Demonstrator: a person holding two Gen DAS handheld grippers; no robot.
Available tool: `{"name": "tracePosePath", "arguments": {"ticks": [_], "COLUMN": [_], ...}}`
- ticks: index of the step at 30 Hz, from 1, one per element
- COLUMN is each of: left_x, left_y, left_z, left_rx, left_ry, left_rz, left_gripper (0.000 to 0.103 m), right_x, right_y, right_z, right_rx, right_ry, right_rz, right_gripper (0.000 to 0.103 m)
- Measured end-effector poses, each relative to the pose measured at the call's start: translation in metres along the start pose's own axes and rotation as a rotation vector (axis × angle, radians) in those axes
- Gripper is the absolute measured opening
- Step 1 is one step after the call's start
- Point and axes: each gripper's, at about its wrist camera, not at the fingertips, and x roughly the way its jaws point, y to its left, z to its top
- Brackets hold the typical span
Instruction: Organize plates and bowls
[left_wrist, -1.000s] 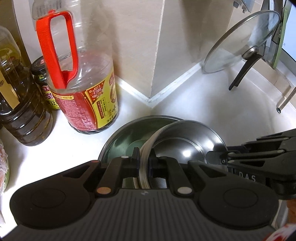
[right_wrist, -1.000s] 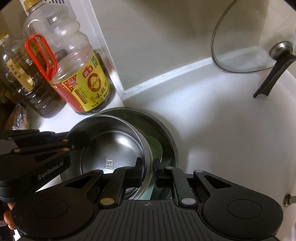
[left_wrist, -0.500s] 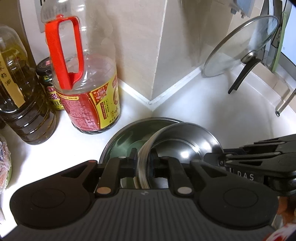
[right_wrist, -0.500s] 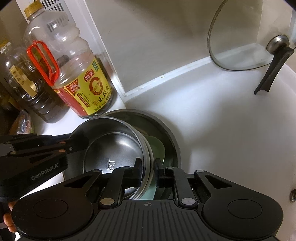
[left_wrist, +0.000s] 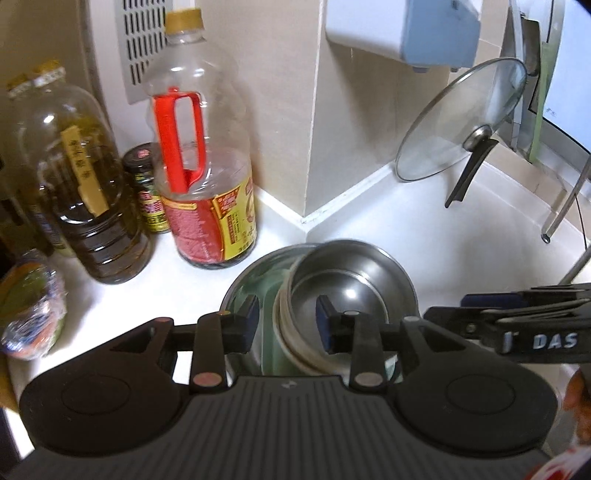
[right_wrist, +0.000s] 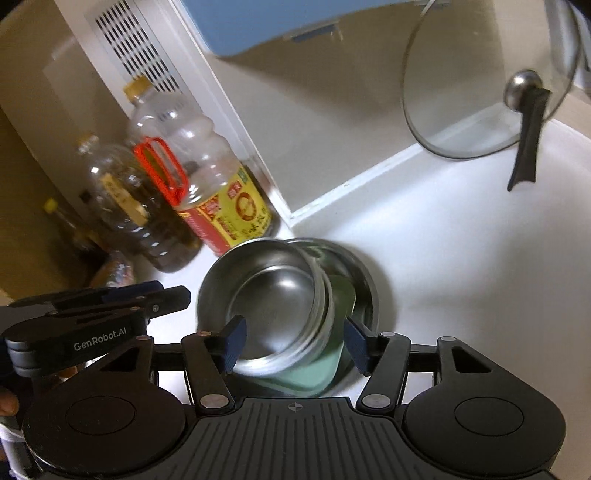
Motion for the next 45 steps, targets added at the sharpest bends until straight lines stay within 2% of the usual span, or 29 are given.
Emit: {"name": "tracePosePath", "arguments": {"ticks": [3, 9, 13, 24, 45], "left_x": [-0.016, -0.046, -0.061, -0.090, -0.134], "left_y": [-0.006, -0.023, -0.033, -0.045, -0.040], "left_z": [-0.014, -0.045, -0.068, -0.119, -0.172], "left_rx": [0.002, -0.004, -0.036, -0.044, 0.042], "left_ry": [-0.012, -0.043, -0.025, 0.025, 0.064], "left_rz": [0.022, 0.047, 0.009, 0.027, -0.109], "left_gripper": [0.031, 0.036, 0.036, 0.036, 0.036], "right_x": [-0.018, -0.041, -0.053, -0.077, -0.114], "right_y": [-0.002, -0.011, -0.013, -0.008, 0.047], "right_z": [-0.018, -0.051, -0.073, -0.124, -0.194], "right_rx": [0.018, 0.003, -0.019, -0.037, 0.006], "right_ry": [-0.018, -0.033, -0.036, -0.023, -0.049], "right_rz": [0.015, -0.017, -0.050, -0.112, -0.211], "right_gripper": [0.059, 0.059, 0.059, 0.059, 0.059]}}
